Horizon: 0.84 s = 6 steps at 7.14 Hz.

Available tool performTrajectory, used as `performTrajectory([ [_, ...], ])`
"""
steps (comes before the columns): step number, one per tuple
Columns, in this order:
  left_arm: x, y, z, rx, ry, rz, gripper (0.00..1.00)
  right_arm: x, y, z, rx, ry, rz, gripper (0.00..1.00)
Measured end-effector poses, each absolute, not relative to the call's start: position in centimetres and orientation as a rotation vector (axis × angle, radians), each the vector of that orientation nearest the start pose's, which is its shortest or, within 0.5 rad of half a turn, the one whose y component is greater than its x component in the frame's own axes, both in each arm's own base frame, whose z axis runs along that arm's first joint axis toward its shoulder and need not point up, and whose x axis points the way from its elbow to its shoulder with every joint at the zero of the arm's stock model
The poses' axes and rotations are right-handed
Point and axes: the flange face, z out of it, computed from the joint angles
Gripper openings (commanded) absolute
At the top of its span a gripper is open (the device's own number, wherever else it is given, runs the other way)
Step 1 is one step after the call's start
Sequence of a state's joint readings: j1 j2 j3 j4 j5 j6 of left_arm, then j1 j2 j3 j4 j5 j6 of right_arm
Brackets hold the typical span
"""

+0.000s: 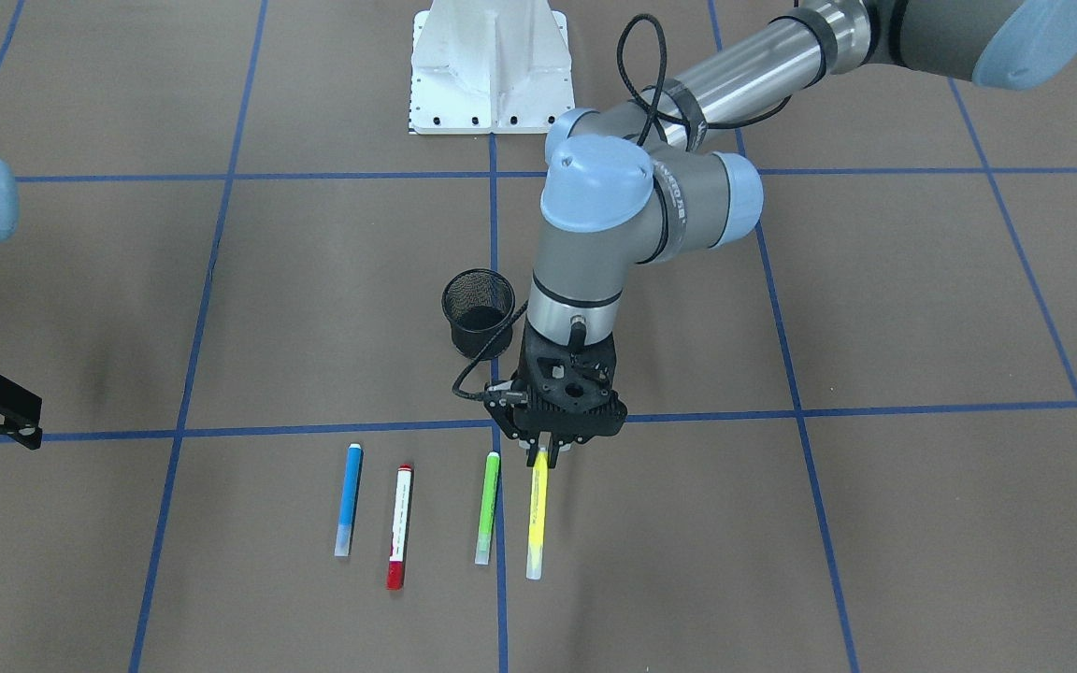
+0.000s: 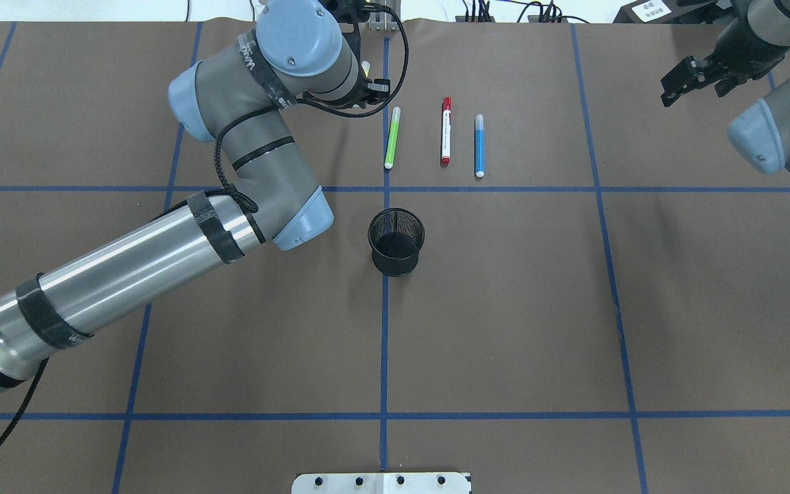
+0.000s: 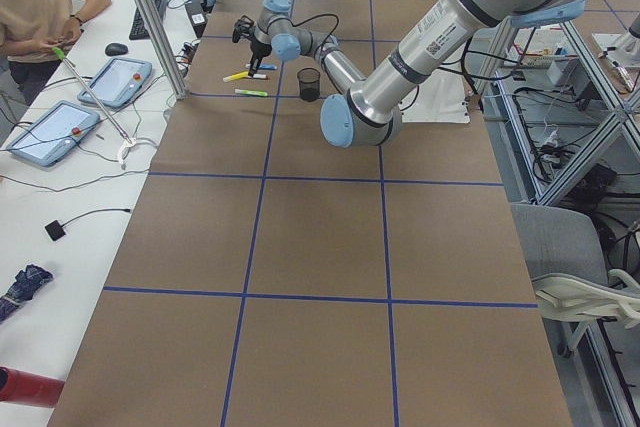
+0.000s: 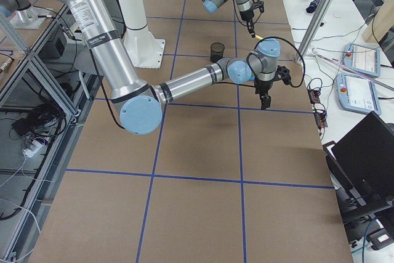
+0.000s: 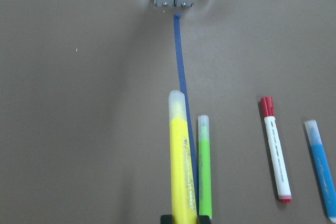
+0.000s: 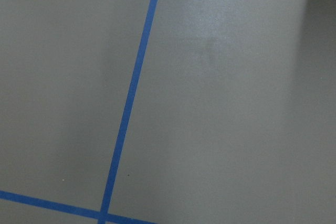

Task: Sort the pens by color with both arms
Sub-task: 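Lower the yellow highlighter onto the table and open the left gripper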

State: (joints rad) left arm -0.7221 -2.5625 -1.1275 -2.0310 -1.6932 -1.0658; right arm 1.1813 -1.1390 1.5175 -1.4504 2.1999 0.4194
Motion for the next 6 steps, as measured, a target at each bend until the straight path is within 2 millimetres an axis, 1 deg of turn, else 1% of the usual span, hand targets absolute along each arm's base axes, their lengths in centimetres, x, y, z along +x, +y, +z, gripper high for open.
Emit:
performTrajectory([
  [1, 55.6, -65.0, 18.1, 0.511, 0.880, -0.142, 0.00, -18.4, -64.6, 42.7, 0.201, -0.756, -0.125, 1.00],
  [2, 56.8, -65.5, 20.0, 0.528, 0.868, -0.145, 0.00, -18.4, -64.6, 42.7, 0.200, -0.755, -0.121, 1.00],
  [3, 57.8, -65.2, 20.9, 0.534, 0.864, -0.139, 0.00, -18.3, -64.6, 42.8, 0.200, -0.754, -0.119, 1.00],
  [4, 58.8, -64.6, 21.2, 0.534, 0.866, -0.129, 0.00, -18.3, -64.7, 42.8, 0.201, -0.753, -0.118, 1.00],
  [5, 59.5, -63.9, 21.2, 0.532, 0.869, -0.119, 0.14, -18.3, -64.7, 42.8, 0.200, -0.752, -0.117, 1.00],
  [6, 60.1, -63.3, 21.4, 0.528, 0.871, -0.110, 0.39, -18.3, -64.7, 42.8, 0.201, -0.751, -0.117, 1.00],
])
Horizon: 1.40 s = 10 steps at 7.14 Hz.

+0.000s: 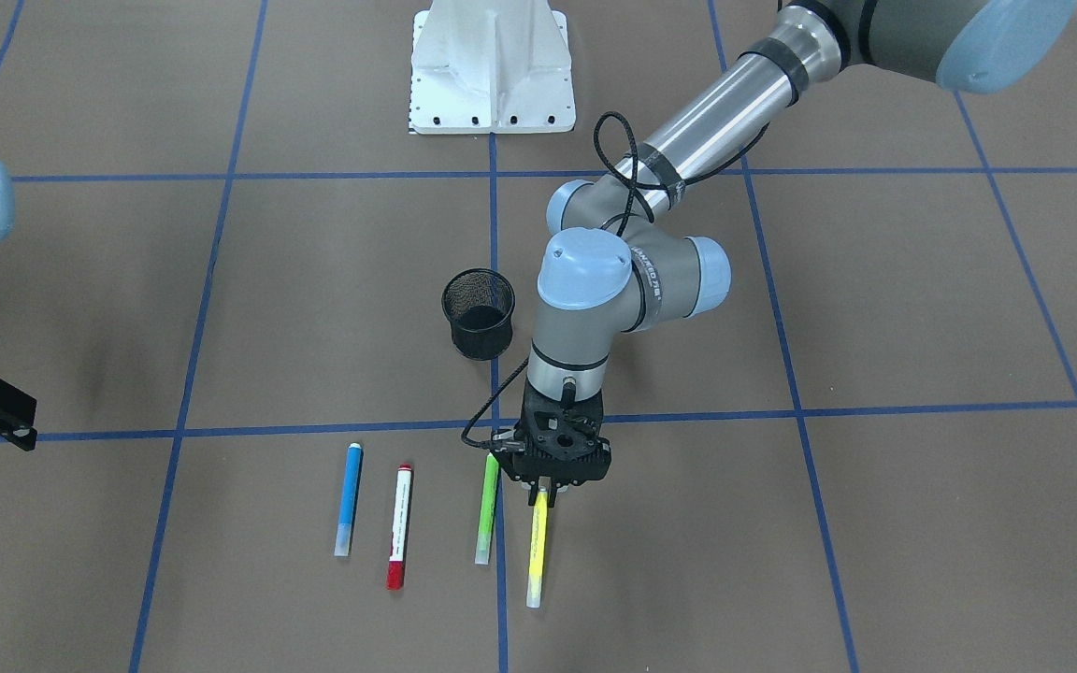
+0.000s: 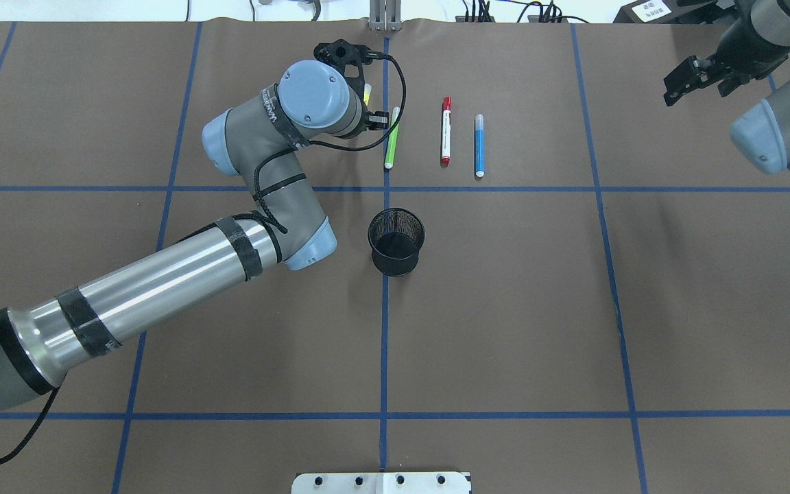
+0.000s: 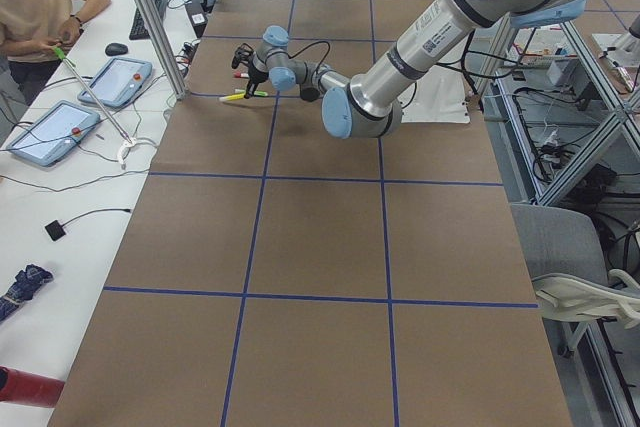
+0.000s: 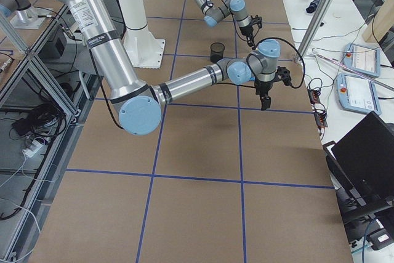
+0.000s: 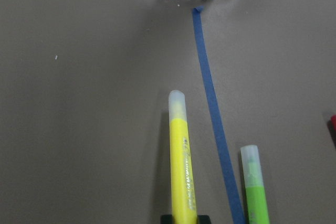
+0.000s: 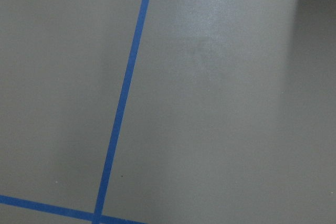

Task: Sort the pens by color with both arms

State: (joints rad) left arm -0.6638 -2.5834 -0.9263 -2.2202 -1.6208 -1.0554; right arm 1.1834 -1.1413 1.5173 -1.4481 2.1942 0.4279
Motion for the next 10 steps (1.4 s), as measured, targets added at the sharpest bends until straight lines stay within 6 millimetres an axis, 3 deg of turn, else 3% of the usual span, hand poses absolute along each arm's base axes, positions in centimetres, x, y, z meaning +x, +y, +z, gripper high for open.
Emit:
performTrajectory([
  [1, 60.6, -62.8, 21.7, 0.523, 0.870, -0.103, 0.62, -18.3, -64.7, 42.8, 0.201, -0.751, -0.116, 1.00],
  [3, 60.9, -62.4, 22.2, 0.520, 0.869, -0.098, 0.99, -18.3, -64.7, 42.8, 0.200, -0.751, -0.115, 1.00],
  [7, 60.1, -62.3, 21.2, 0.540, 0.886, -0.101, 1.00, -17.6, -64.8, 42.9, 0.201, -0.753, -0.106, 1.00],
  [9, 57.6, -61.8, 19.1, 0.522, 0.839, -0.060, 1.00, -16.0, -64.7, 44.1, 0.194, -0.752, -0.094, 1.00],
  [10, 55.3, -61.5, 18.2, 0.484, 0.812, -0.030, 1.00, -14.5, -64.4, 45.4, 0.191, -0.748, -0.095, 1.00],
])
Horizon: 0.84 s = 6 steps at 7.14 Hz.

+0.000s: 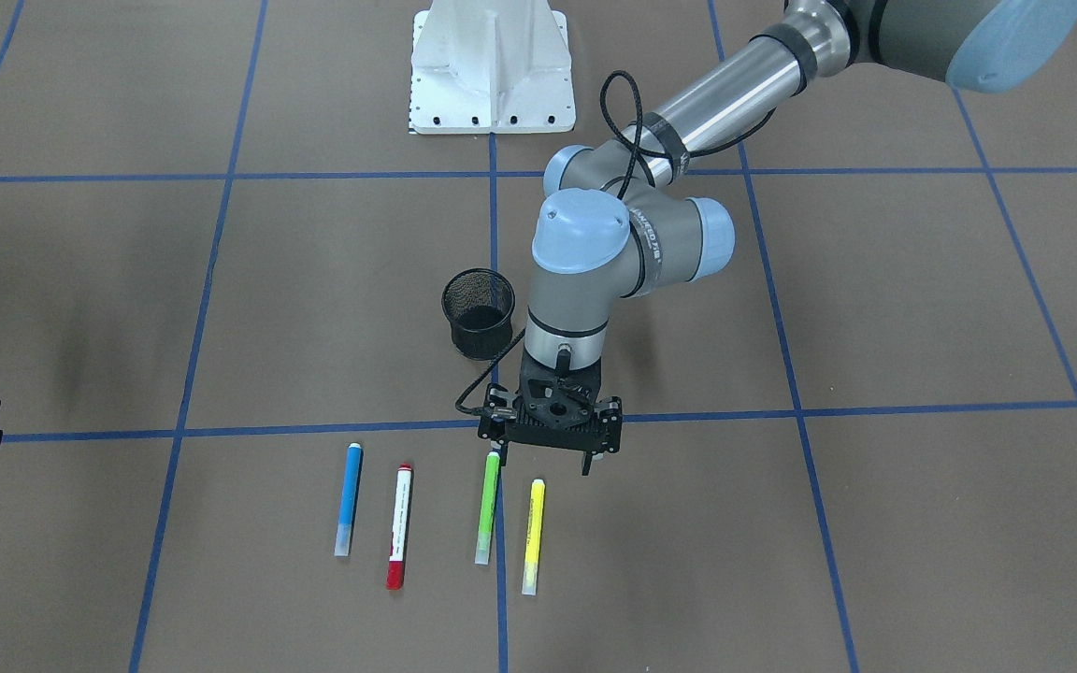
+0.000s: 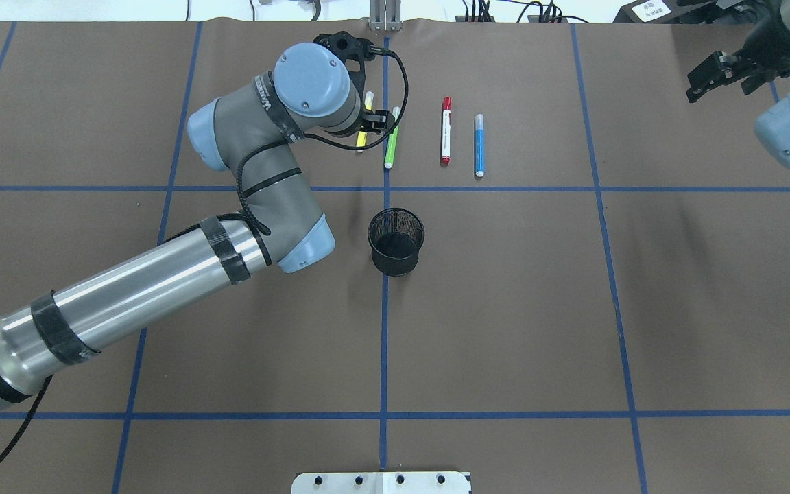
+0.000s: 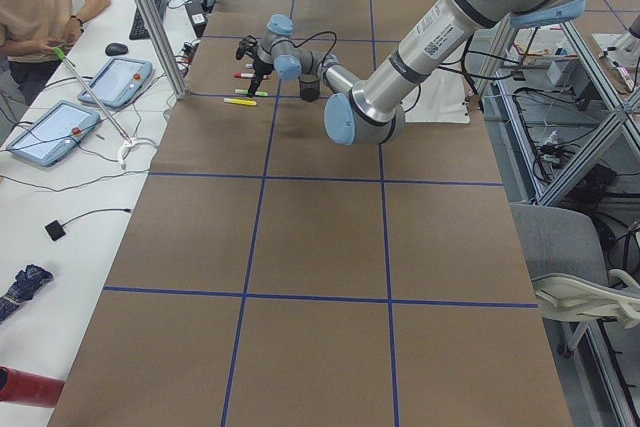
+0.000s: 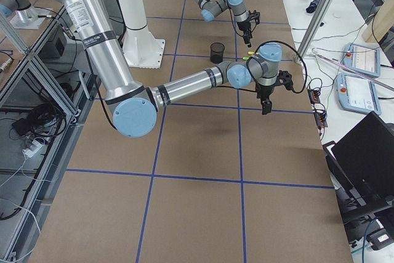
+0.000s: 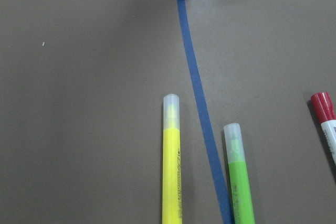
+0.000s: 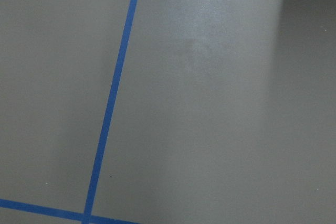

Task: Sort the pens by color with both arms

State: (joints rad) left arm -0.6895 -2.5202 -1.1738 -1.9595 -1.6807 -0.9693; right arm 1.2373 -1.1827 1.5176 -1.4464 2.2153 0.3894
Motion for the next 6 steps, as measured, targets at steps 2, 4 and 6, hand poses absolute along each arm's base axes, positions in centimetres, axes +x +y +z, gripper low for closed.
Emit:
performTrajectory([
  [2, 47.7, -61.3, 19.6, 0.445, 0.760, 0.062, 1.00, -9.3, -63.0, 49.8, 0.194, -0.739, -0.135, 1.00],
  [4, 37.4, -62.2, 24.2, 0.423, 0.716, 0.208, 1.00, -1.3, -59.6, 56.0, 0.195, -0.770, -0.171, 1.00],
  [6, 25.6, -64.3, 31.7, 0.374, 0.699, 0.310, 1.00, 4.1, -55.0, 61.5, 0.170, -0.789, -0.142, 1.00],
])
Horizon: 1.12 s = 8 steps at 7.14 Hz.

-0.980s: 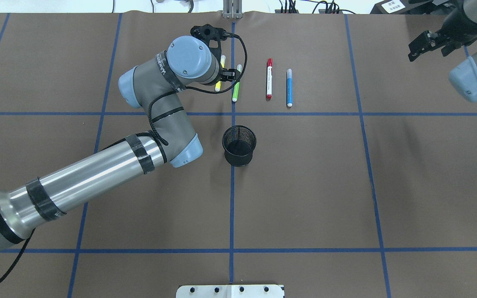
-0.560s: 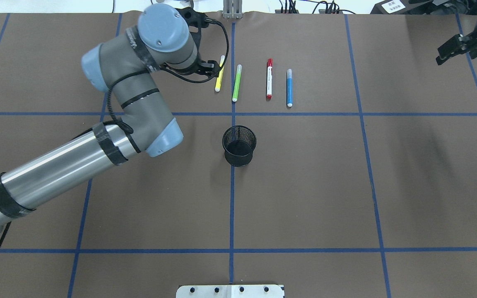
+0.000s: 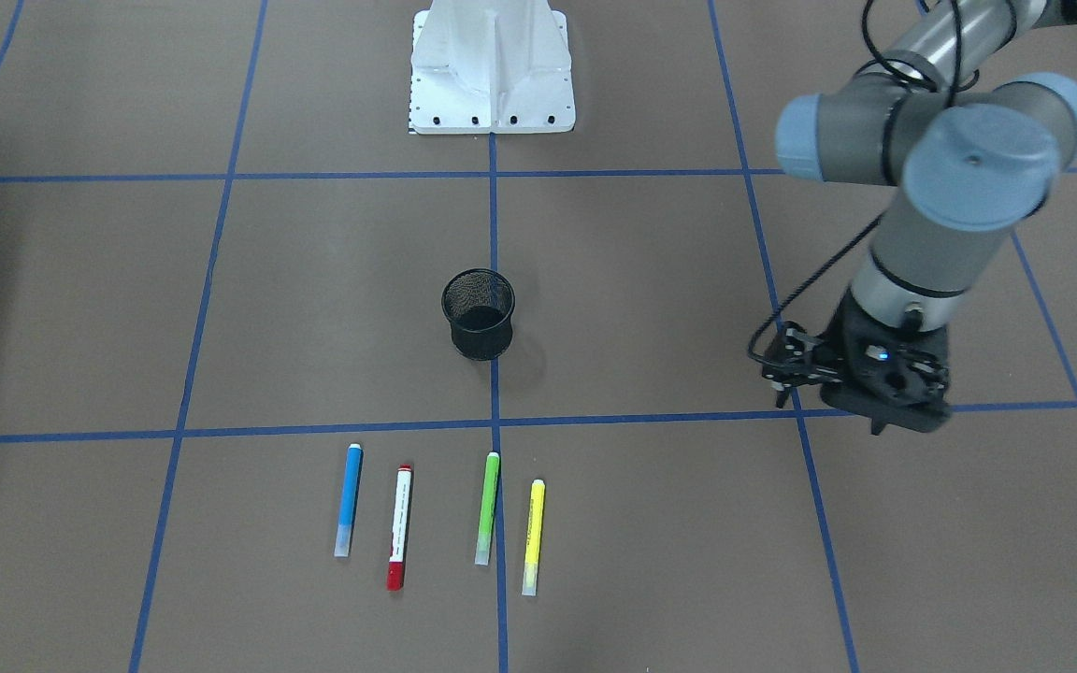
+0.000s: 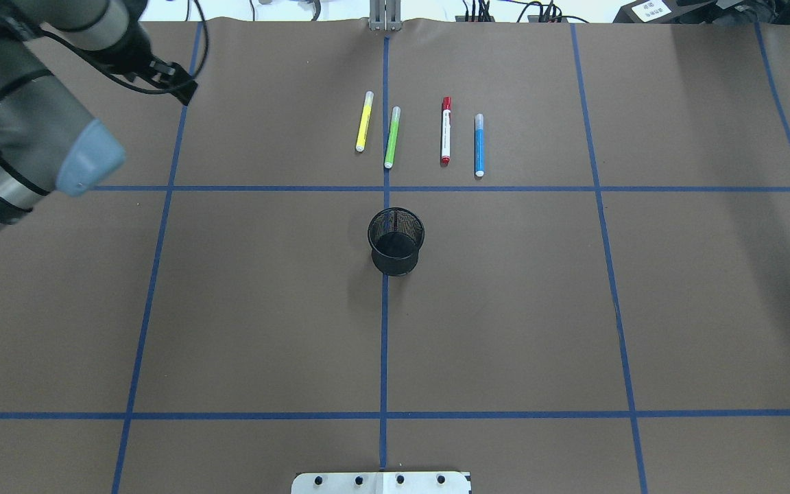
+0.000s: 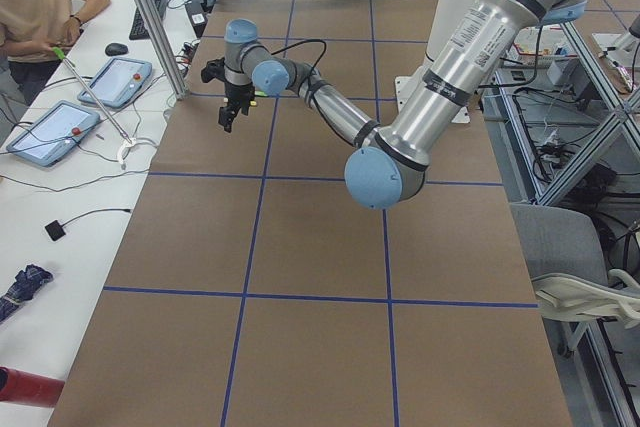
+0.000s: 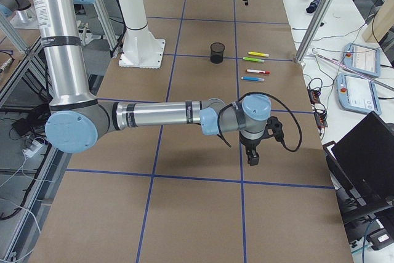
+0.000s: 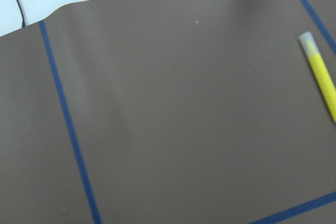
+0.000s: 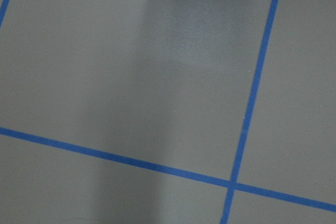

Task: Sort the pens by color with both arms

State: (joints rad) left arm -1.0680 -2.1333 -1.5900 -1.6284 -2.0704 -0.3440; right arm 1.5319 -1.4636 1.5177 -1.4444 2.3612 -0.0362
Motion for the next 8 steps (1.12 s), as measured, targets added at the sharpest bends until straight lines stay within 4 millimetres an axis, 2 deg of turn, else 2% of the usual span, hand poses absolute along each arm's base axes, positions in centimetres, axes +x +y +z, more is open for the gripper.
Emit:
performTrajectory([
  [2, 13.8, -65.4, 39.6, 0.344, 0.646, 0.397, 1.00, 7.1, -51.4, 65.4, 0.126, -0.788, -0.087, 1.00],
  [3, 9.3, -64.7, 44.0, 0.311, 0.633, 0.410, 1.00, 8.1, -50.4, 66.3, 0.113, -0.787, -0.061, 1.00],
  [4, 6.1, -63.8, 48.1, 0.252, 0.633, 0.381, 1.00, 8.9, -50.0, 66.6, 0.097, -0.787, -0.037, 1.00],
  [5, 3.5, -63.0, 51.2, 0.194, 0.633, 0.335, 1.00, 9.5, -50.1, 66.3, 0.080, -0.787, -0.019, 1.00],
  [7, -3.4, -61.2, 54.6, 0.148, 0.659, 0.206, 1.00, 10.0, -51.0, 65.3, 0.047, -0.765, 0.000, 1.00],
  [8, -6.0, -59.8, 56.1, 0.137, 0.709, 0.154, 1.00, 9.9, -51.5, 65.0, 0.036, -0.728, -0.004, 1.00],
])
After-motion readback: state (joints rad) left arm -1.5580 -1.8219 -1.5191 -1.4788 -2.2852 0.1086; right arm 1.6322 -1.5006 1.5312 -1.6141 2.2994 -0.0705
